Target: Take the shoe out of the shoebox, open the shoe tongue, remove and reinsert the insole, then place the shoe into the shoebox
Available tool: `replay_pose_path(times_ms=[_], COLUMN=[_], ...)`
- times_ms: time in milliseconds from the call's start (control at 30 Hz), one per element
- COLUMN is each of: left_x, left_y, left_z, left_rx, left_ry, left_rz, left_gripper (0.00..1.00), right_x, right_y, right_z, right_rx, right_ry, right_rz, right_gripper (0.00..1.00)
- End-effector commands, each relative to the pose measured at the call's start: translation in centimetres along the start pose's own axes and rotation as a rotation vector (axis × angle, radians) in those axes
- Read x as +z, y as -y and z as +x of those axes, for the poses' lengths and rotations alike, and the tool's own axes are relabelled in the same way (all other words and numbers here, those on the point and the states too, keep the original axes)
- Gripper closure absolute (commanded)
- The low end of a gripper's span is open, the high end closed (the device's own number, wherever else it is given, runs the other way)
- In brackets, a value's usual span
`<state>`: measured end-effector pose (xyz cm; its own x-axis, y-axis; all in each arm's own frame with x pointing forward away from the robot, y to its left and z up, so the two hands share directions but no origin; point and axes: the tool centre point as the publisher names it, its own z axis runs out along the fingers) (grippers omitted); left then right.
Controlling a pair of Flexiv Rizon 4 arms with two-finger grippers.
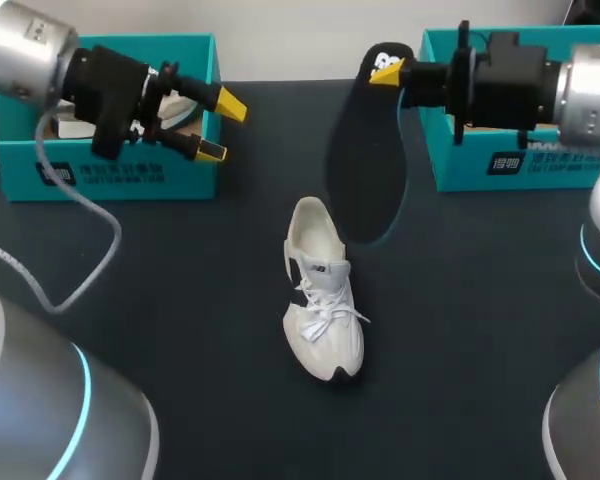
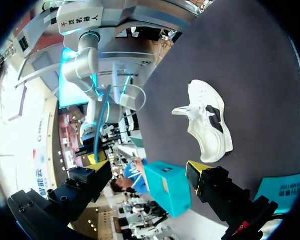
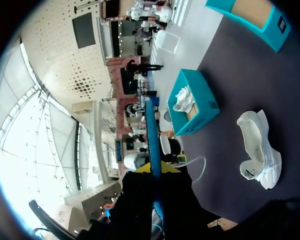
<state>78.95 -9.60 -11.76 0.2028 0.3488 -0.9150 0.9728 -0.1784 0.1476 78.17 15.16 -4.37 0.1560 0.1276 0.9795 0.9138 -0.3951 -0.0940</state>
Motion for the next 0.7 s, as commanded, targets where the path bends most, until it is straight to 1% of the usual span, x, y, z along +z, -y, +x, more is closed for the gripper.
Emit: replay_pose_path(times_ms=[33, 67, 133, 167, 700], left_x=[0.9, 1.2, 1.8, 2.1, 2.1], left_y=[0.5, 0.6, 0.8, 0.9, 0.9], left_z=[0.0, -0.2, -0.6, -0.7, -0.7], left_rx=[0.002, 0.002, -0.010, -0.004, -0.004], left_ry=[0.041, 0.041, -0.009, -0.065, -0.065], left_rz=[-0.041, -0.038, -0.043, -0.039, -0.039], left_gripper=[0.00, 0.00, 0.00, 0.00, 0.00], right_x=[5.7, 6.2, 6.5, 6.5, 6.5], right_y=[-0.4, -0.4, -0.5, -0.5, -0.5], right_z=[-0.1, -0.2, -0.2, -0.2, -0.2], right_rx=[0.014, 0.020, 0.020, 0.020, 0.020], right_ry=[-0.014, -0.005, -0.018, -0.018, -0.018], right_rz=[0.015, 0.014, 0.016, 0.016, 0.016], right_gripper=[1.00, 1.00, 1.00, 1.00, 1.00])
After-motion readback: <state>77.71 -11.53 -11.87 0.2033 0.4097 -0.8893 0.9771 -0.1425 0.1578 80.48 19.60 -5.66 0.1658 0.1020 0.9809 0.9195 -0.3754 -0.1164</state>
